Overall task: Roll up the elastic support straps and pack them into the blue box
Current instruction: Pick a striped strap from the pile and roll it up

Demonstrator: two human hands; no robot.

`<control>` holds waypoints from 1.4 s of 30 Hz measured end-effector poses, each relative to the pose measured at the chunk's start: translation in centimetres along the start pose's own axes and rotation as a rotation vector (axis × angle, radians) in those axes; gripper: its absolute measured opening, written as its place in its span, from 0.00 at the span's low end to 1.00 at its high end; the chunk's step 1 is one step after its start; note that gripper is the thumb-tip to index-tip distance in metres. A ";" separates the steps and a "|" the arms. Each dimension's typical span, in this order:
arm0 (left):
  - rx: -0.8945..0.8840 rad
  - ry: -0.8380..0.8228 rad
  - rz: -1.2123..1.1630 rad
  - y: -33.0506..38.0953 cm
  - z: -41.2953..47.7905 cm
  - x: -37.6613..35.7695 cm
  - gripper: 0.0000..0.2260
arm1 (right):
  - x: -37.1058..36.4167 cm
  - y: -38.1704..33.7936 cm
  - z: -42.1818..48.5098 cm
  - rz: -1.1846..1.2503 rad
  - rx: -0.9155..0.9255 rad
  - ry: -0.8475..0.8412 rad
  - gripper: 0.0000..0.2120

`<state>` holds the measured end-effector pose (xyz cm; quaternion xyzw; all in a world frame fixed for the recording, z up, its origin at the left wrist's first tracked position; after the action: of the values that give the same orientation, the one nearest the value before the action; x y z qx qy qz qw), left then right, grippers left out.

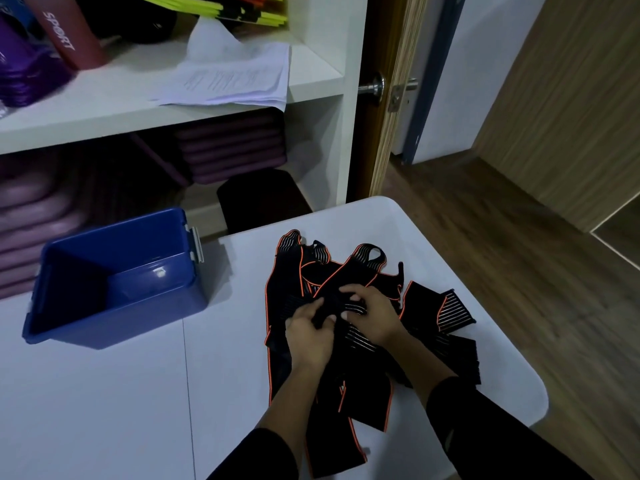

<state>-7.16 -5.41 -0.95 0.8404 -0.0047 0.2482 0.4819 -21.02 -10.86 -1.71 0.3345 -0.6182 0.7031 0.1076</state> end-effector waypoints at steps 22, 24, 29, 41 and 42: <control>-0.172 -0.047 -0.551 5.0 -4.6 14.3 0.23 | -0.5 -17.7 2.6 0.712 0.126 -0.167 0.21; -0.191 0.020 -0.596 4.8 -4.9 17.3 0.22 | -2.1 -19.7 2.0 0.729 0.173 -0.260 0.22; -0.191 0.149 -0.671 3.3 -6.2 24.6 0.20 | -6.6 -25.2 0.5 0.779 0.277 -0.421 0.29; -0.170 0.219 -0.734 -2.3 -9.2 40.9 0.24 | -18.1 -39.1 -1.6 0.708 0.483 -0.583 0.32; -0.173 0.216 -0.720 -2.8 -9.3 42.1 0.25 | -19.1 -40.0 -1.6 0.710 0.483 -0.582 0.32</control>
<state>26.59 13.41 18.35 0.7134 0.3206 0.1488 0.6051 15.38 4.09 18.64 0.3011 -0.5181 0.6966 -0.3945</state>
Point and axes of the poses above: each hand's wrist, its own z-axis towards the middle knuckle, its own x-axis out of the back of the hand, y = z × x, the point moved 6 cm from there along z, towards the middle knuckle, and after that the axes turned 12 degrees about x, right-handed, at the moved point
